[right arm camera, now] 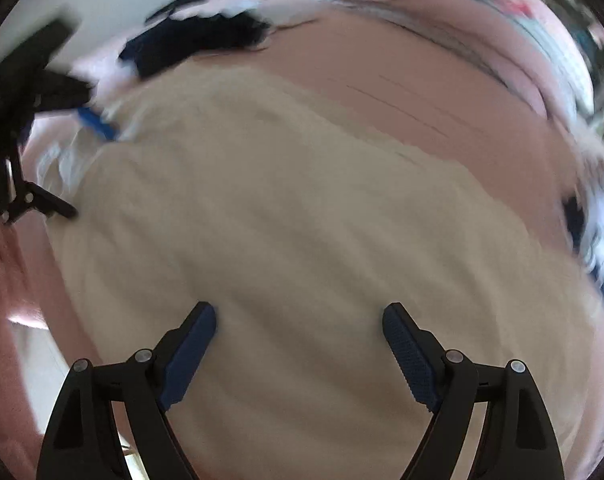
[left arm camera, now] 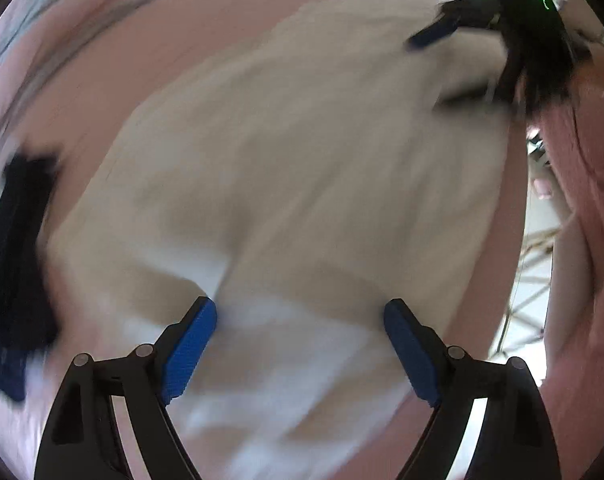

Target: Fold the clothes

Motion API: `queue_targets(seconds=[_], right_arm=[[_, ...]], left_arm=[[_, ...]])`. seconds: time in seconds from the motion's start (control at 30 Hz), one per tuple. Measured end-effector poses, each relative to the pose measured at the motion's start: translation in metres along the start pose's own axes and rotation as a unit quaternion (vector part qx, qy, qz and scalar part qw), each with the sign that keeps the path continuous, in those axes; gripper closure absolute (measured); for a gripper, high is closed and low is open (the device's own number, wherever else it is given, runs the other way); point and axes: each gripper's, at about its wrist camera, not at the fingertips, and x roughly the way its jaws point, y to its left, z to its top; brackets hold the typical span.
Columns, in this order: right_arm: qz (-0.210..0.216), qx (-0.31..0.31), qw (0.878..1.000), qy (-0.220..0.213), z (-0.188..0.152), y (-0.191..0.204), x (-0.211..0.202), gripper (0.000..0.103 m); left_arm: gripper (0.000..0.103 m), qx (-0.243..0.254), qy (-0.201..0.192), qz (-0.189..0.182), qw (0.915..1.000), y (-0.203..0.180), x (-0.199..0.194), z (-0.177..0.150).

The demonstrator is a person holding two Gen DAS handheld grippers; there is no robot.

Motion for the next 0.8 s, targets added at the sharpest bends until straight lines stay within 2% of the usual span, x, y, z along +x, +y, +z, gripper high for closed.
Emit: queue_targets(seconds=[0.07,0.13,0.23,0.33,0.4,0.47,0.53,0.6,0.67,0.8], right_arm=[[-0.024,0.049,0.998,0.014,-0.021,-0.039,-0.011,0.018],[-0.052,0.099,0.993,0.025,-0.043,-0.074,-0.025,0.018],[-0.107,0.164,0.98,0.019,-0.074,-0.119,-0.059,0.018],[-0.135,0.226,0.965,-0.015,-0.091,-0.163,-0.09,0.018],[-0.14,0.266,0.953,-0.039,-0.091,-0.193,-0.102,0.018],[-0.125,0.287,0.948,-0.049,-0.089,-0.202,-0.101,0.018],[-0.126,0.286,0.949,-0.042,-0.086,-0.204,-0.094,0.018],[-0.133,0.297,0.944,-0.045,-0.081,-0.22,-0.076,0.018],[-0.12,0.328,0.935,-0.063,-0.082,-0.241,-0.067,0.018],[-0.099,0.35,0.93,-0.051,-0.09,-0.272,-0.054,0.018]], left_arm=[[0.017,-0.033,0.039,0.008,0.9987,0.022,-0.006,-0.034],[0.017,-0.088,0.055,-0.006,0.9946,0.043,-0.015,-0.054],[0.017,-0.108,-0.007,0.008,0.994,0.044,-0.045,-0.042],[0.017,-0.109,-0.096,0.001,0.9893,0.025,-0.066,0.011],[0.017,-0.101,-0.138,0.0,0.9852,0.002,-0.062,0.061],[0.017,-0.092,-0.17,0.005,0.9811,-0.023,-0.05,0.115],[0.017,-0.087,-0.185,0.021,0.9787,-0.051,-0.029,0.17],[0.017,-0.079,-0.199,0.024,0.9765,-0.066,-0.005,0.224],[0.018,-0.072,-0.208,0.02,0.9753,-0.088,0.016,0.269],[0.023,-0.05,-0.205,0.021,0.9773,-0.122,0.049,0.345]])
